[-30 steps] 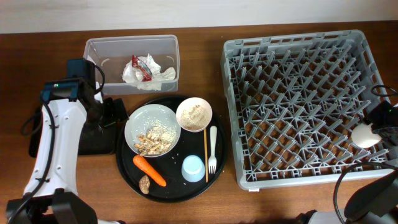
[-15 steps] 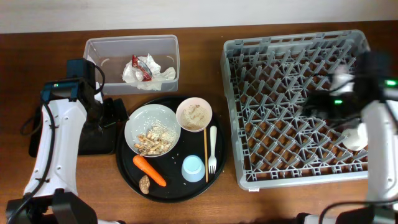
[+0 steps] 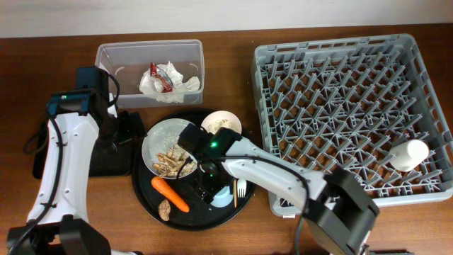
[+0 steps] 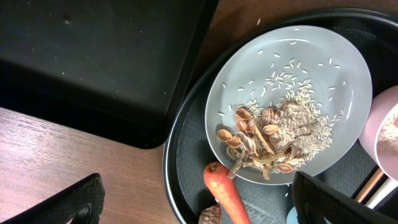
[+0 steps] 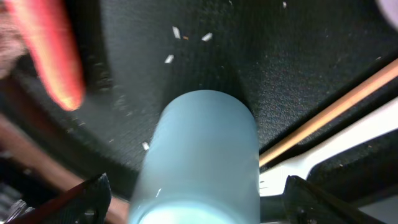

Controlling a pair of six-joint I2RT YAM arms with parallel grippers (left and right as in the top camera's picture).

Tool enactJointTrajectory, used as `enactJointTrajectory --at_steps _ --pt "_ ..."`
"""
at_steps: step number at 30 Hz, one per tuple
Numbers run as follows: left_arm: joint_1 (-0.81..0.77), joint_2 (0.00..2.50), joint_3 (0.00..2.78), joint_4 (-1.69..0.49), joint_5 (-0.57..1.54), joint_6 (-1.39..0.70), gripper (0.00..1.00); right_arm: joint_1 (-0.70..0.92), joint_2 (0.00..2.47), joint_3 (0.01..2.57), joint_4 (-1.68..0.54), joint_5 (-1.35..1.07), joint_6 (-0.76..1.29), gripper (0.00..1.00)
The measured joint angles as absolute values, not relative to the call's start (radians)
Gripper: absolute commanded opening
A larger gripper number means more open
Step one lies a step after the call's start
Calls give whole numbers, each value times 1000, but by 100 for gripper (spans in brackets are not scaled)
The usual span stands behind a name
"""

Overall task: Sort waste into correct bins and load items into the dishwasher rack
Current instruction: 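Grasp the light-blue cup with the right gripper and place it in the rack, then grasp the pink bowl with the left gripper and lift it toward the black tray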

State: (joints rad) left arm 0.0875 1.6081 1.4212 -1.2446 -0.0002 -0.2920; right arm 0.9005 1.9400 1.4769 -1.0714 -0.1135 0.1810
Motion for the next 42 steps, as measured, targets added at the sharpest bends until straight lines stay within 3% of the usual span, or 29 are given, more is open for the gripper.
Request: enactJointTrajectory --at_steps 2,8,10,14,19,21,29,30,32,39,42 --pt "88 1608 1421 -1245 0 -292 96 900 1976 1477 -1068 -110 199 46" --pt "88 1608 1421 -1245 0 -292 96 891 1964 1508 -1142 -94 215 44" --pt "88 1608 1421 -1244 0 -292 96 802 1856 1621 -1227 -52 214 45" --pt "87 1608 1421 -1243 0 -292 96 333 1602 1771 -1317 81 214 44" --pt "87 1608 1421 -1243 0 -292 96 -391 1634 1771 -1243 109 198 43" --pt "87 1608 1421 -1245 0 -292 96 -471 1673 1771 -1175 107 198 43" --pt "87 1608 1421 -1260 0 -292 96 -513 1924 1771 -1016 173 198 43" --pt "88 1608 1421 -1259 0 -292 96 -534 1976 1771 -1017 185 198 50" --pt "88 1608 1421 -1255 0 -292 96 -548 2007 1771 -1021 187 205 82" --pt "88 1608 1421 -1251 0 -292 96 -549 1958 1888 -1159 64 197 87" --pt "87 1608 1421 -1250 0 -292 96 -540 1756 1962 -1325 -192 95 87"
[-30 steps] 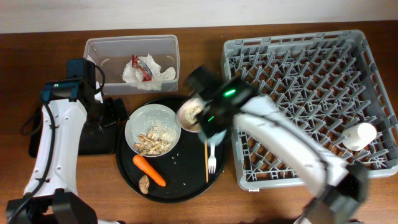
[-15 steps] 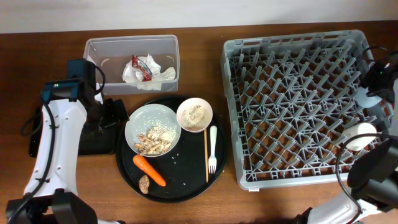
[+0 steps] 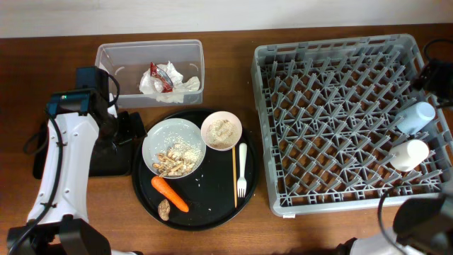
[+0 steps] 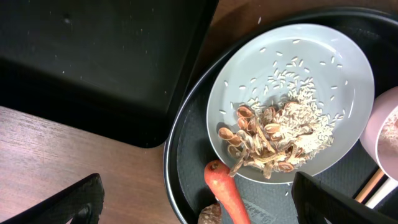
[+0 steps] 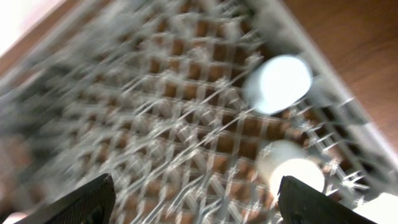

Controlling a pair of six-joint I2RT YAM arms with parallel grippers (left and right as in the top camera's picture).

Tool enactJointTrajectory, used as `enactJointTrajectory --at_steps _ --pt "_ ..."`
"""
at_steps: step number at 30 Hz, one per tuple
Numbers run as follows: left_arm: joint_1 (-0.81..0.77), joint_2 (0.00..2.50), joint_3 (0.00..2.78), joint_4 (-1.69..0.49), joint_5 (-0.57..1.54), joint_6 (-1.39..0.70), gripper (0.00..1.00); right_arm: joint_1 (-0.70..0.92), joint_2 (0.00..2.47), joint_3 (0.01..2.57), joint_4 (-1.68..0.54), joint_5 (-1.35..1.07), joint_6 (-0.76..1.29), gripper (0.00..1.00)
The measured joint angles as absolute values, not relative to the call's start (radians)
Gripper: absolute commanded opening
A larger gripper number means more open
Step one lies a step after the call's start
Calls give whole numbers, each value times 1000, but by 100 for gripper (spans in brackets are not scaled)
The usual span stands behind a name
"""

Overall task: Sort waste into correct bins and load items into the dishwasher rack
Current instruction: 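Grasp the pink bowl with the left gripper and lift it toward the black tray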

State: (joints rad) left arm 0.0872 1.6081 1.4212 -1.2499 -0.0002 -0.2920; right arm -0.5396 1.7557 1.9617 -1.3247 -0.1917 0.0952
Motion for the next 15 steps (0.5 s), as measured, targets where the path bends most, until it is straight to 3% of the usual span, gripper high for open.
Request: enactJointTrajectory --at_steps 4,6,10,15 --pt "87 1608 1421 -1249 1 -292 96 -333 1673 1960 -1612 -298 -1 81" --pt "79 1608 1421 -1248 0 -292 96 -237 1669 1892 -1650 -300 -4 81" --pt "-38 1608 1420 -1198 1 -275 96 -101 1460 1501 -1446 -267 75 82" --pt "-345 1609 1417 -944 2 -157 92 -85 1251 1204 -1376 -255 102 82"
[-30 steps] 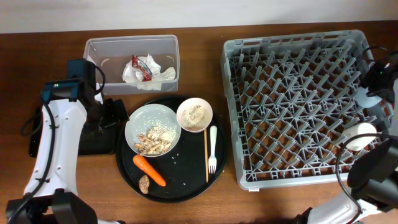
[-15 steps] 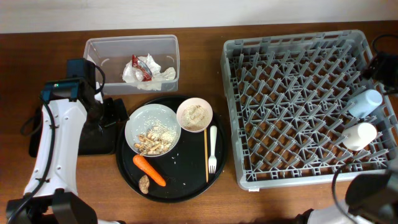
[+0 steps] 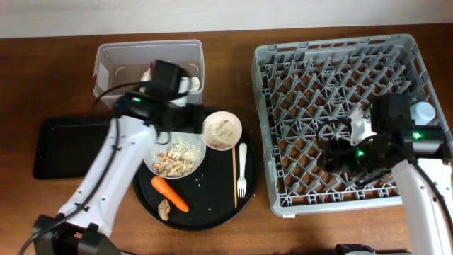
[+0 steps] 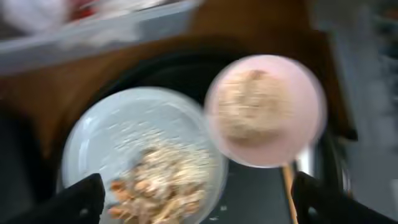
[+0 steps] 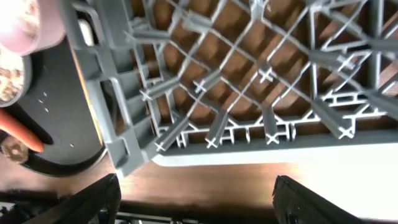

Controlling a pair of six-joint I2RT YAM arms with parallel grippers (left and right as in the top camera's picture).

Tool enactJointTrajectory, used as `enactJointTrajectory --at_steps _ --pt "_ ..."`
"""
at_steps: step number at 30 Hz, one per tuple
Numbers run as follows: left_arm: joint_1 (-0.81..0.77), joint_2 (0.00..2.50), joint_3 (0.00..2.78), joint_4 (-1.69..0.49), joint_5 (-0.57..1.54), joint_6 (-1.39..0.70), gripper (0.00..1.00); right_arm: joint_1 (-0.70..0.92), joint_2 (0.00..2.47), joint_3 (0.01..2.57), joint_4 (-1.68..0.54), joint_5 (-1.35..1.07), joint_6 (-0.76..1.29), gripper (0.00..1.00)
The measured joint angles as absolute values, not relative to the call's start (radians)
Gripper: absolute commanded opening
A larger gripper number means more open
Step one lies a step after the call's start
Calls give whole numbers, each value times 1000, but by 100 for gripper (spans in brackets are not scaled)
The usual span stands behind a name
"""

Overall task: Sort waste into correct bins and load items into the dishwasher rack
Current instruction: 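Grasp the pink bowl with the left gripper and lift it toward the black tray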

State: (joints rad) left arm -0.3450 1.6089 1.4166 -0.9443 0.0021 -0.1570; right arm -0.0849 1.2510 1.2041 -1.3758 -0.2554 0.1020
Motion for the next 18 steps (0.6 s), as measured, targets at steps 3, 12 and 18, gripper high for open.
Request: enactJointTrajectory --at_steps 3,12,18 --pt "-514 1618 1416 -844 -1 -43 92 -85 1251 1193 -1375 -253 105 82" --pt "-641 1947 1417 -747 0 98 59 -85 1251 1193 -1372 -252 106 82" --pt "-649 1975 1398 -738 0 104 26 -85 1251 1193 -1372 -252 106 83"
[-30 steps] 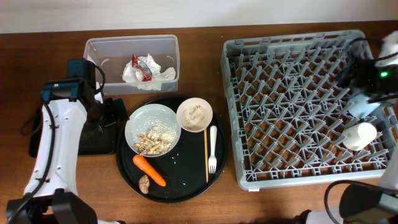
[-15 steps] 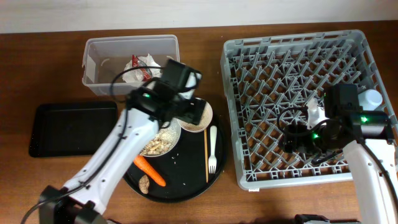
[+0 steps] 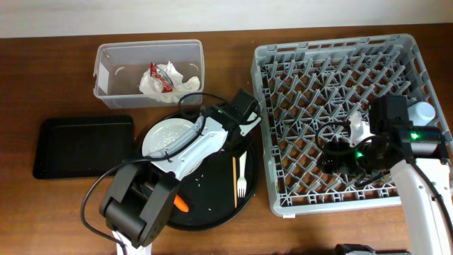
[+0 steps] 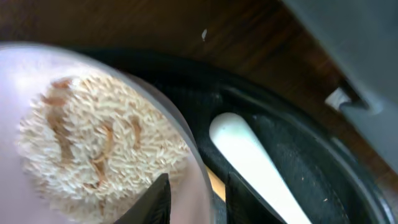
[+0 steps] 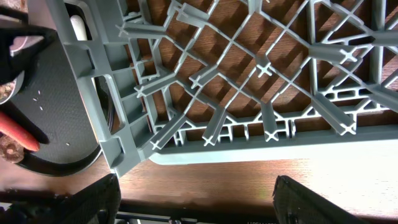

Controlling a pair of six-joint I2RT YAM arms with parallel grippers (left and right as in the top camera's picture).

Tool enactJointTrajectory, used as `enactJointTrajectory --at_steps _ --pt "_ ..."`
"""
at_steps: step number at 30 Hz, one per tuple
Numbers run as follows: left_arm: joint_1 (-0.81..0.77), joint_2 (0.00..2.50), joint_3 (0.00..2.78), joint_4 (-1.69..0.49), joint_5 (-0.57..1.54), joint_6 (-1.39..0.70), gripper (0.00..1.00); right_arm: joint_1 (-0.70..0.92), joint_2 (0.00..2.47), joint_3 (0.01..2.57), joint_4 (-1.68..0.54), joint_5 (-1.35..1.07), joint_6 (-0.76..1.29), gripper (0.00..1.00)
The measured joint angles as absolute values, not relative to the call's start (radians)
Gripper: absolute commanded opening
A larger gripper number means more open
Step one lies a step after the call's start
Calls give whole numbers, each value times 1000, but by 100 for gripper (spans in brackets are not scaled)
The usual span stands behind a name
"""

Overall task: Sort waste into correct bins and load items into the dishwasher rack
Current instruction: 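Grasp the pink bowl with the left gripper and lift it toward the black tray, then tip the pink bowl over the black tray to empty the rice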

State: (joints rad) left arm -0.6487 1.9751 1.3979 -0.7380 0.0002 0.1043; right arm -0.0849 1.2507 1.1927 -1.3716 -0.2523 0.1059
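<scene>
A pink bowl (image 4: 93, 143) of rice sits on the round black tray (image 3: 212, 205). My left gripper (image 4: 196, 193) is shut on its right rim, one finger inside and one outside. In the overhead view the left gripper (image 3: 237, 117) and arm cover the bowl. A grey-blue plate (image 3: 166, 134) with scattered rice lies to the left. A white fork (image 3: 241, 170) and a chopstick (image 3: 234, 180) lie to the right. Part of a carrot (image 3: 182, 205) shows. My right gripper (image 3: 338, 157) hangs open over the grey dishwasher rack (image 3: 333, 71). A pale cup (image 3: 425, 112) lies in the rack.
A clear bin (image 3: 113, 53) holding wrappers stands at the back left. A flat black tray (image 3: 81, 145) lies at the left. In the right wrist view, the rack's front corner (image 5: 124, 155) stands beside the round tray (image 5: 56, 124).
My left gripper was open above the plate and the pink bowl. Now it is low at the bowl and shut on its right rim. The right arm has hardly moved.
First my right gripper stood open around a pale blue cup lying on the round tray, the left open over the plate. Then the cup lay in the rack by a white cup. Later the right gripper hung over the rack's front; now the left holds the bowl.
</scene>
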Motion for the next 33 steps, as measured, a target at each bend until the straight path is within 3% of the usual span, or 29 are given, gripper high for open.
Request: enactJointTrajectory --at_steps 5,10,18,22,28,33 --pt "-649 1975 1369 -735 -8 105 2 -85 1251 1193 -1372 -252 105 83" --pt "-653 1975 1372 -730 -106 115 1 -85 1251 1193 -1372 -252 106 82" --pt "-632 1977 1681 -1079 -140 84 0 -85 1250 1192 -1374 -252 105 83" --pt "-419 1924 1681 -1142 -81 17 0 -85 1250 1192 -1375 -248 106 83" --pt "130 1887 1681 -1195 324 36 0 -85 1250 1192 -1375 -244 105 83" --pt "416 1879 1641 -1168 653 151 1 -85 1250 1192 -1379 -244 105 83"
